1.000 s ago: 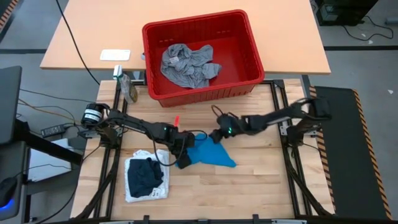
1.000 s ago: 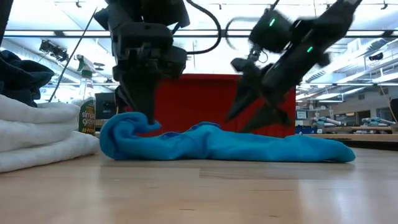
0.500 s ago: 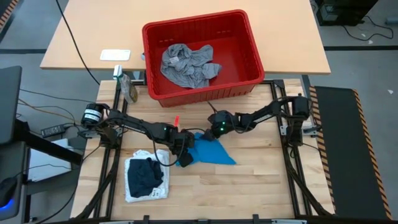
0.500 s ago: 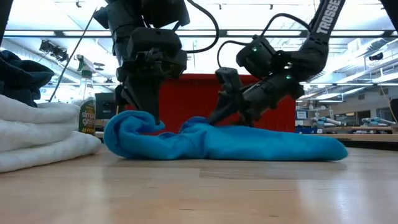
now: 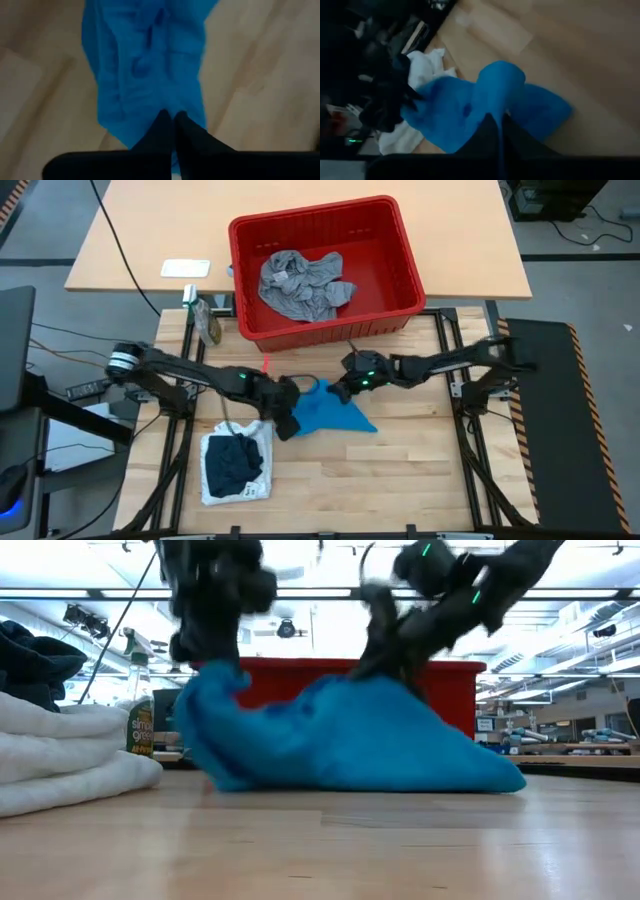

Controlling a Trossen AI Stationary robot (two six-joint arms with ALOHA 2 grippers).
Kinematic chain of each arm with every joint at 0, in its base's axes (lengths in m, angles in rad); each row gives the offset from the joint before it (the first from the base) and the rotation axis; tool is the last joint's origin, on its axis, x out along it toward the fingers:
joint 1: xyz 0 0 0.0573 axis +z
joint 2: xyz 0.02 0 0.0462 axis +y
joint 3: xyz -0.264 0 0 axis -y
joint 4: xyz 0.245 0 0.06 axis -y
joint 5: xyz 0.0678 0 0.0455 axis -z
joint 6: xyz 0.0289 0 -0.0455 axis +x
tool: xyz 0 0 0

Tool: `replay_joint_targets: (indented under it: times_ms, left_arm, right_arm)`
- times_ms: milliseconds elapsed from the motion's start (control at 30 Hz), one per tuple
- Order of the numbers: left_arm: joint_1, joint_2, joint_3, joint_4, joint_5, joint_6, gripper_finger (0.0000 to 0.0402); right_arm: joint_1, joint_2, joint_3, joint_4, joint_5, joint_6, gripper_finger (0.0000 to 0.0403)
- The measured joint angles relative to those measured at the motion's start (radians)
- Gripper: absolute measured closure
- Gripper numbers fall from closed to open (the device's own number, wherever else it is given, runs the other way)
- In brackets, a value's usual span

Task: Fold laundry
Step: Fold the light blue shorts

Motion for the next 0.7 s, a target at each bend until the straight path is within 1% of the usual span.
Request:
replay_joint_targets:
  times_ms: [67, 133, 200, 233, 333, 367, 433, 533, 600, 700]
  left_arm:
    - [-0.005, -0.081, 0.000, 0.002, -0.003, -0.003, 0.0395]
    - [-0.020, -0.160, 0.000, 0.020, -0.004, 0.005, 0.0395]
    - [-0.046, -0.238, 0.000, 0.061, 0.002, 0.022, 0.0395]
    - [-0.056, -0.273, 0.000, 0.091, 0.025, 0.036, 0.0395]
    - [-0.086, -0.361, 0.001, 0.268, 0.136, 0.069, 0.0395]
    - [-0.095, -0.380, 0.001, 0.328, 0.152, 0.067, 0.0395]
    - [-0.105, -0.401, 0.002, 0.455, 0.148, 0.065, 0.0395]
    - [-0.114, -0.404, 0.002, 0.578, 0.093, 0.057, 0.0395]
    - [-0.120, -0.384, 0.002, 0.613, 0.051, 0.042, 0.0395]
    - [-0.119, -0.327, 0.002, 0.581, 0.024, 0.014, 0.0395]
  right_arm:
    - [0.018, -0.107, 0.002, -0.077, 0.033, -0.059, 0.0395]
    - [0.039, -0.210, 0.002, -0.163, 0.037, -0.114, 0.0396]
    - [0.059, -0.312, 0.002, -0.227, 0.026, -0.126, 0.0397]
    - [0.070, -0.367, 0.002, -0.256, 0.019, -0.121, 0.0397]
    - [0.107, -0.522, 0.002, -0.327, -0.011, -0.077, 0.0398]
    - [0.122, -0.572, 0.002, -0.353, -0.020, -0.063, 0.0398]
    - [0.156, -0.664, 0.002, -0.393, -0.013, -0.023, 0.0398]
    - [0.202, -0.775, 0.002, -0.429, 0.040, 0.038, 0.0398]
    - [0.224, -0.819, 0.002, -0.438, 0.073, 0.067, 0.0398]
    - [0.234, -0.852, 0.002, -0.522, 0.110, 0.093, 0.0398]
